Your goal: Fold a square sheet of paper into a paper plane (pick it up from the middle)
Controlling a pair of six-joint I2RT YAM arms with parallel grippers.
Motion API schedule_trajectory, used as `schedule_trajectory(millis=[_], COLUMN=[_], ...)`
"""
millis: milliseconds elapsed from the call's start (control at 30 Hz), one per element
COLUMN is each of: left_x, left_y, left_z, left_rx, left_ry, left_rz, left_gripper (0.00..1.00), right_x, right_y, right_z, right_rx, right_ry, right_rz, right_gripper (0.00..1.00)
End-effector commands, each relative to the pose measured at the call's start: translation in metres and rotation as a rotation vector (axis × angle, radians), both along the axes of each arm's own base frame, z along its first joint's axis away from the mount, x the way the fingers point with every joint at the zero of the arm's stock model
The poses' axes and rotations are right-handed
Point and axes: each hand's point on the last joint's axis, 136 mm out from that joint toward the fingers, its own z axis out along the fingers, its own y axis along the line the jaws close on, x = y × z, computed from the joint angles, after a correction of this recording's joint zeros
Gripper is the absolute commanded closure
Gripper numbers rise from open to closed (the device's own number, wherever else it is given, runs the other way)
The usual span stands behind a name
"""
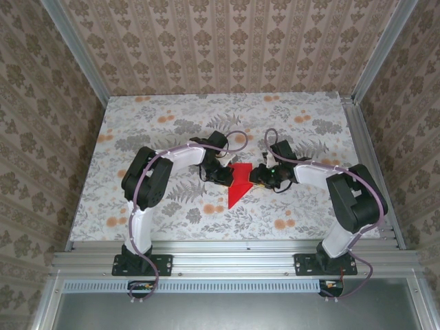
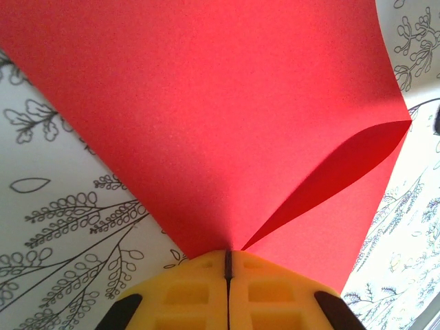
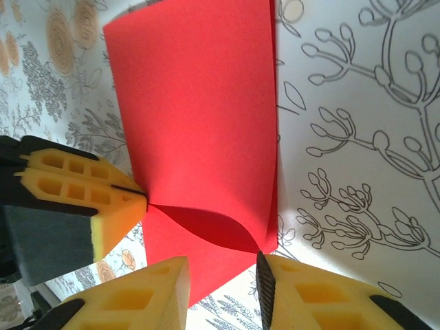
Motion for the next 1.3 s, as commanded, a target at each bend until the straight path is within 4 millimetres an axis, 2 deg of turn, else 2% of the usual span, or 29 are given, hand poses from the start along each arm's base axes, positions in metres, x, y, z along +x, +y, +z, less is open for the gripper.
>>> schedule_trajectory(millis=[0,167,467,633,800,967,1133,1267], left_x=[-0.019,-0.021,-0.021,-0.020,-0.015,-0.008,0.004,0.010], left_y=[0.017,0.018,0.018,0.015,0.012,0.005,0.001,0.007], left_z=[-0.039,-0.041,-0.037,-0.031,-0.018,0.005,0.034,0.047], left_rx=[0.126,0.128,0.126,0.110,0.087,0.041,0.004,0.024], left_ry=[0.054,0.057,0.053,0.046,0.024,-0.010,-0.075,-0.120], left_rz=[-0.015,-0.017,-0.020,-0.017,-0.013,-0.006,0.011,0.023], left_gripper=[0.93,0.93,0.91,0.88,0.85,0.77,0.70,0.69], right_x=[-0.004,-0.005,0.001,0.000,-0.003,-0.005,-0.006,-0.005], right_y=[0.009,0.016,0.028,0.028,0.023,0.015,0.011,0.012], right_z=[-0.005,-0.009,0.006,-0.001,-0.011,-0.020,-0.025,-0.025], right_rx=[0.038,0.054,0.152,0.149,0.113,0.045,0.016,0.017], right_ry=[0.041,0.062,0.045,0.061,0.071,0.077,0.084,0.084], right_rz=[0.015,0.028,0.026,0.025,0.024,0.032,0.040,0.046], right_gripper=[0.64,0.64,0.68,0.72,0.80,0.91,0.95,0.95])
